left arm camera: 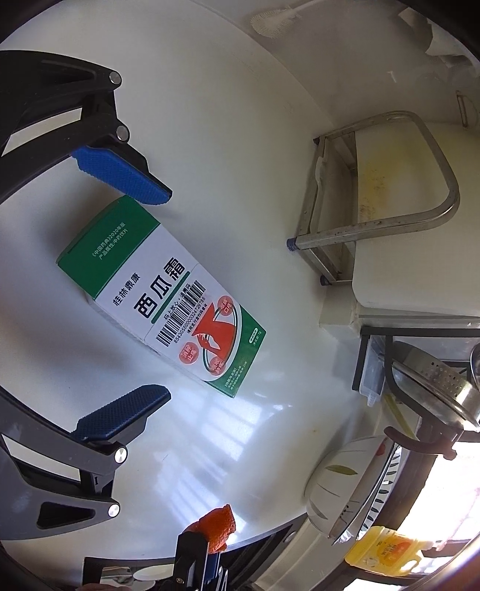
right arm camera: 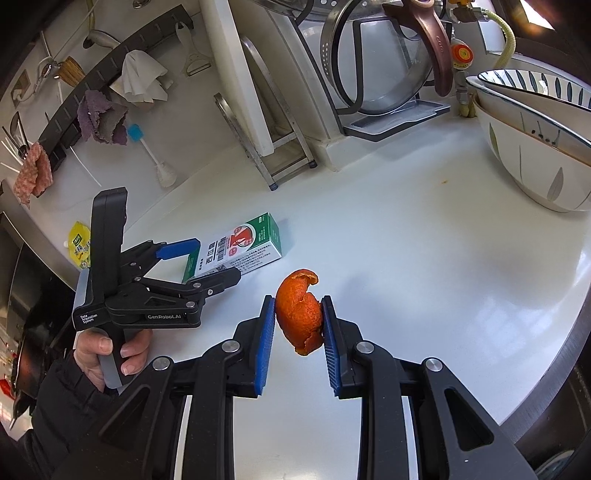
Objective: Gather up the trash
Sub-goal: 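Grasp the green-and-white milk carton with the left gripper while the right holds the orange peel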
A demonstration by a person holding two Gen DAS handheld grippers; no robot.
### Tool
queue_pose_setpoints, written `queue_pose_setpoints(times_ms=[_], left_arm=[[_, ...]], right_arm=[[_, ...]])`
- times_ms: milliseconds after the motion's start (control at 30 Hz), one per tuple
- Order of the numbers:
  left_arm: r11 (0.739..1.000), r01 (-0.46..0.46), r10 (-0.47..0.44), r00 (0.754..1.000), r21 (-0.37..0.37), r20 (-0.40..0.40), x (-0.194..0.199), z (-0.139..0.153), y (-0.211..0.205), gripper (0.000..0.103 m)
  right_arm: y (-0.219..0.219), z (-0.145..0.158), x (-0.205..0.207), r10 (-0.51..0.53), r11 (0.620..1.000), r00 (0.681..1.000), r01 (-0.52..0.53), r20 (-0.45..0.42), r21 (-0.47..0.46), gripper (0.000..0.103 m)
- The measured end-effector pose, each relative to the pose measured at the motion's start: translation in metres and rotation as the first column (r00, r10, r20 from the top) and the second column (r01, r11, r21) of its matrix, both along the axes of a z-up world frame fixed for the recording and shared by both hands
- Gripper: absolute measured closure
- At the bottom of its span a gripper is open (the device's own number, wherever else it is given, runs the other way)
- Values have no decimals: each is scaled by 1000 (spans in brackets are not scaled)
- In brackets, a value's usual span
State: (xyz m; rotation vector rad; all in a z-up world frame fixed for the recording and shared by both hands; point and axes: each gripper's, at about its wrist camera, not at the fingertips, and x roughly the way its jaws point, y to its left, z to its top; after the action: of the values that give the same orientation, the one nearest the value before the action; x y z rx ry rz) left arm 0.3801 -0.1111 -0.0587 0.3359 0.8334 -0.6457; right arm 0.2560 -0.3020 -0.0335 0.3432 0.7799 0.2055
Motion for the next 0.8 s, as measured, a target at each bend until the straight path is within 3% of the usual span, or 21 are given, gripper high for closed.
queue_pose_setpoints(times_ms=[33,167,267,533,800], left_arm=[[1000,1,-1,1000,2,0,0,0,-1,9],[1000,9,-9,1000,-4,-11,-2,-1,-4,32],[1000,1,-1,1000,-8,-5,-5,-1,-5,37],[997,-52,52,999,-49,-1,-13,4,1,44],[982,-163,167,985,-101,37,-26,18,21,47]], right_arm=[[0,0,0,0,1000,1000,0,-1,0,79],[0,-2,0,-4,1000,1000,4,-6,3,79],[-1,-2,1,-6,1000,1000,6,-5,3,79],[-2,-2,1,-3,1000,1000,3,-6,7,79],[-2,-2,-1,-5,1000,1000,5,-2,12,79]])
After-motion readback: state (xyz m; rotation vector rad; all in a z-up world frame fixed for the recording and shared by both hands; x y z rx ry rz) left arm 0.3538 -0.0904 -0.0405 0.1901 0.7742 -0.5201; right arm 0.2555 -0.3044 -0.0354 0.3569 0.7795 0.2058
